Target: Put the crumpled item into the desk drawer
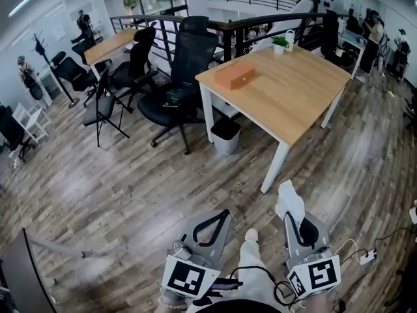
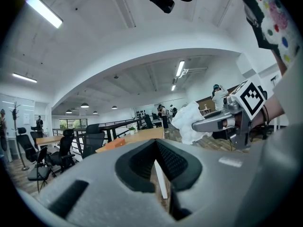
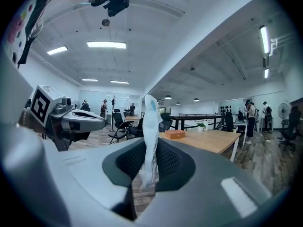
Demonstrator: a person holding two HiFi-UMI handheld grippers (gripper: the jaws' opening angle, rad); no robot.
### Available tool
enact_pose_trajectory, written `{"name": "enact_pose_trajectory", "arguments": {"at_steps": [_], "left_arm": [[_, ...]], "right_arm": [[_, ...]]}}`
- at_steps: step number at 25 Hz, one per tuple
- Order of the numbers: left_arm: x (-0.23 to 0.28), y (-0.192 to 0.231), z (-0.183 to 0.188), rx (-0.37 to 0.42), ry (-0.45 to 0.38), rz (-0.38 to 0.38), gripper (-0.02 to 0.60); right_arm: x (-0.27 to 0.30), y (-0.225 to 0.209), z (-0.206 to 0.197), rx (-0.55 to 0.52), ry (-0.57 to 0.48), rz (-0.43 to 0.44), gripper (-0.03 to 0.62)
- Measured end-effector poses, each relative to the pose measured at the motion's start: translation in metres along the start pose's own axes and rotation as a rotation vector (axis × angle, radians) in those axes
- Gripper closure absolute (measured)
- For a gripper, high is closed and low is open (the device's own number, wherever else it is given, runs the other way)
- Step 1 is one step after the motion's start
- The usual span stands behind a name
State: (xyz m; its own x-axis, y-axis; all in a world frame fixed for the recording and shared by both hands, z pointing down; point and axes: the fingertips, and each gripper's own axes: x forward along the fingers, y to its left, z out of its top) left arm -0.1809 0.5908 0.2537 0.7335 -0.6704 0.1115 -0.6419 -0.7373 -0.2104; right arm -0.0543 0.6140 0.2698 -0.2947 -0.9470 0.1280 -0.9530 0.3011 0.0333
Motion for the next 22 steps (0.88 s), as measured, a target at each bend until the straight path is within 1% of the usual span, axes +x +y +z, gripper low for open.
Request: {"name": "enact_pose_trajectory", "arguments": {"at_steps": [5, 11, 14, 22], "left_arm": [[0.029, 0.017, -0.005, -0.002, 0.009, 0.019, 0.584], [0.084, 0.049, -0.009, 0.0, 0.011, 0.05, 0.583], [0.113, 0.068, -0.008, -0.011, 0.007, 0.066, 0.583], [0.187, 0.117, -0.011, -0.019, 0.052, 0.099, 0.584]], "right_arm": [[0.034, -0.019, -0.003, -0.005, 0.002, 0.023, 0.531], [0.09, -0.057, -0.003, -0.011, 0.007, 0.052, 0.531], [0.12, -0.076, -0.002, -0.007, 0.011, 0.07, 0.531], [0.197, -0.128, 0.005, 0.005, 0.038, 0.112, 0.532]]}}
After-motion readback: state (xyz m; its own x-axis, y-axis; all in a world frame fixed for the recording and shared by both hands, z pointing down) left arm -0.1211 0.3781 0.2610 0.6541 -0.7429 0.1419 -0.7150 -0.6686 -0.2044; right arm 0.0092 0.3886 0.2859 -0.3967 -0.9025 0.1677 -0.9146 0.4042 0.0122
